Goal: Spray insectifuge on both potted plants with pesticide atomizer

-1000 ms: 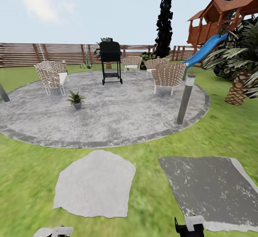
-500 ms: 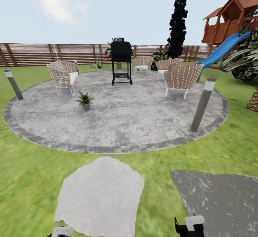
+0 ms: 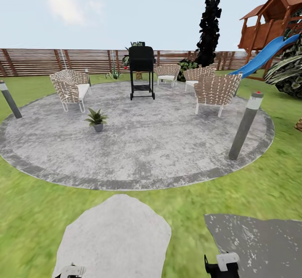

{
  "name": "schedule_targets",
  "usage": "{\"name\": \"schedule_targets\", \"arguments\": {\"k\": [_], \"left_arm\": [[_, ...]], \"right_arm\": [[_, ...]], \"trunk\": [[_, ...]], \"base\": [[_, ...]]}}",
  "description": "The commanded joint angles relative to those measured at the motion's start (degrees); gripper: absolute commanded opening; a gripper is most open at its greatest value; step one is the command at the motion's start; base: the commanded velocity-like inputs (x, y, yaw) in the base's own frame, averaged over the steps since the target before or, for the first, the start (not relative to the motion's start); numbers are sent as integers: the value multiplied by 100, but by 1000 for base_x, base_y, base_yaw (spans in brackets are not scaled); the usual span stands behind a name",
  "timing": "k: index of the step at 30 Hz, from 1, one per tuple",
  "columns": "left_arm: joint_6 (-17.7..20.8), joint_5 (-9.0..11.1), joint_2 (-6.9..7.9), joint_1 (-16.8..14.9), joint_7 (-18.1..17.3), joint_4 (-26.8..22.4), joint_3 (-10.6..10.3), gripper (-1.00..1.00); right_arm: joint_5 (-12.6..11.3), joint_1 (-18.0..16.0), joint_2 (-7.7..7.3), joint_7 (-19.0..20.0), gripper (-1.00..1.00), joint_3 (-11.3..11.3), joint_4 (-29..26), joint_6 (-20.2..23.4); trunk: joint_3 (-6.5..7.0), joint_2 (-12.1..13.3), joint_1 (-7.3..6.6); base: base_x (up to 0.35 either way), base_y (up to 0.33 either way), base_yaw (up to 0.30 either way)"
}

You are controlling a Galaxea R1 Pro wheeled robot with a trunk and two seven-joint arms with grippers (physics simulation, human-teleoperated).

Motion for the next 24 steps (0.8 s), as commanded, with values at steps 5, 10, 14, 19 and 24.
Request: {"name": "schedule_targets", "arguments": {"k": [5, 10, 14, 19, 24], "left_arm": [[-17, 60, -13, -4, -20, 5, -46, -100], [-17, 60, -14, -4, -20, 5, -47, -100], [-17, 61, -12, -4, -20, 5, -43, -100], [-17, 60, -12, -4, -20, 5, -43, -100], [-17, 62, -12, -4, -20, 5, -42, -100]], "right_arm": [[61, -5, -2, -43, 100, -23, 9, -12], [61, -5, -1, -41, 100, -23, 9, -12], [61, -5, 0, -42, 100, -23, 9, -12], [61, -5, -1, -45, 100, -23, 9, -12], [61, -5, -2, -47, 100, -23, 9, -12]], "trunk": [[-5, -2, 2], [-5, -2, 2], [-5, -2, 2], [-5, -2, 2], [-5, -2, 2]], "base": [[338, 0, 0], [338, 0, 48], [338, 0, 95], [338, 0, 11], [338, 0, 1]]}}
